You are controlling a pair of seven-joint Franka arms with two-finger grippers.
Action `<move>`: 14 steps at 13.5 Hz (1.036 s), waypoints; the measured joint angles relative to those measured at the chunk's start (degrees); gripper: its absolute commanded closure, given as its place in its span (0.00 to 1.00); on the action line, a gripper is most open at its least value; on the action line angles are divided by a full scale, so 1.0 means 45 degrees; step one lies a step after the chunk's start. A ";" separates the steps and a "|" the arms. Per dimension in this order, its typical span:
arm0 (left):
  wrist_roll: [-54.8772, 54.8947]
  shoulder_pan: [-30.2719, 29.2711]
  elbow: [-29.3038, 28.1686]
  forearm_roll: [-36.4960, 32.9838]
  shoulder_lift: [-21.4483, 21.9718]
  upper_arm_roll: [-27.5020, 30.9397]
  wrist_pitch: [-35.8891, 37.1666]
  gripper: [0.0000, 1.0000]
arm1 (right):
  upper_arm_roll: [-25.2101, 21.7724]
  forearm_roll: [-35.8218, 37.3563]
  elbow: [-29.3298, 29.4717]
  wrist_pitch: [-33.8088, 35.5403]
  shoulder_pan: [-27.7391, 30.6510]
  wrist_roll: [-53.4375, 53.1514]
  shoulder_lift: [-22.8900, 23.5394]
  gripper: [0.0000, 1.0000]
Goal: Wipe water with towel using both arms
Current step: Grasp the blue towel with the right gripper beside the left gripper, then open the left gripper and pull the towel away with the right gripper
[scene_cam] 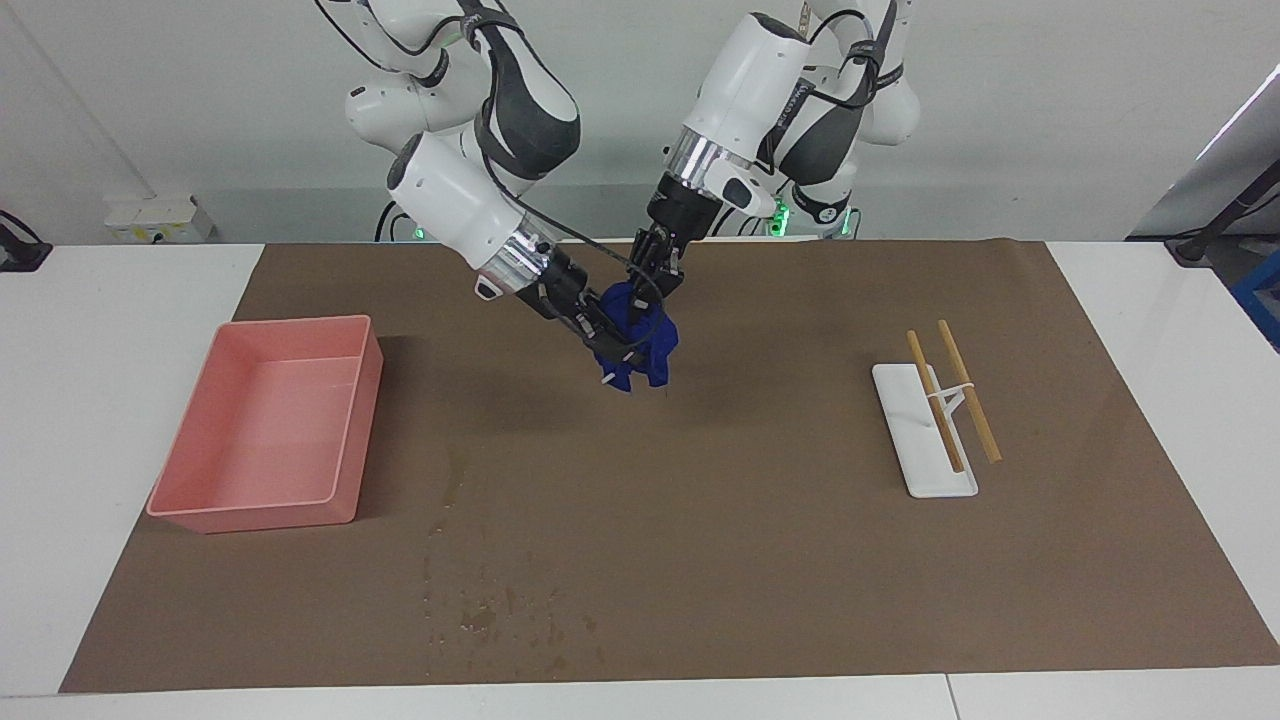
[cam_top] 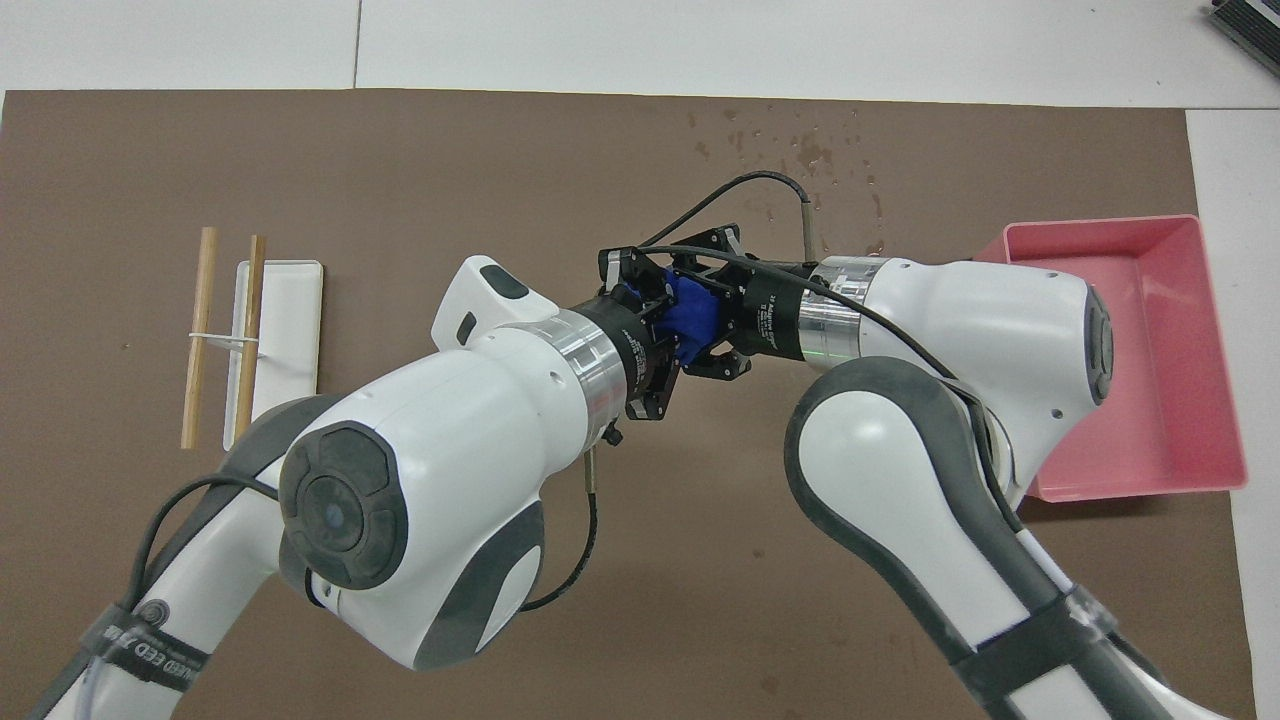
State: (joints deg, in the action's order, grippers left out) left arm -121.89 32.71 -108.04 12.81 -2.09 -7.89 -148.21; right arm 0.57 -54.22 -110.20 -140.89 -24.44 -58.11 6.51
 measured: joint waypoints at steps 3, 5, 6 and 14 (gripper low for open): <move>0.0001 0.0020 -0.0023 0.0000 0.0000 -0.0052 -0.0008 0.92 | -0.0069 0.0010 -0.0022 0.0265 0.0028 0.1357 0.0000 1.00; 0.0002 0.0055 -0.0101 0.0000 0.0004 -0.0091 0.0015 0.01 | -0.0153 0.0755 -0.0002 0.0921 0.0113 0.2654 -0.0002 1.00; 0.0003 0.0108 -0.0150 0.0001 0.0000 -0.0101 0.0015 0.00 | -0.0153 0.1627 0.0040 0.1514 0.0239 0.3222 -0.0009 1.00; 0.3296 -0.0219 -0.0117 0.0000 0.0011 0.0136 0.0919 0.00 | -0.0142 0.6995 -0.0085 0.4578 0.1461 0.9851 0.0008 1.00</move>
State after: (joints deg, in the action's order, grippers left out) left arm -107.06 31.73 -108.56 12.81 -2.04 -7.28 -144.07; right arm -0.07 -22.74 -110.59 -120.29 -17.86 -13.77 6.55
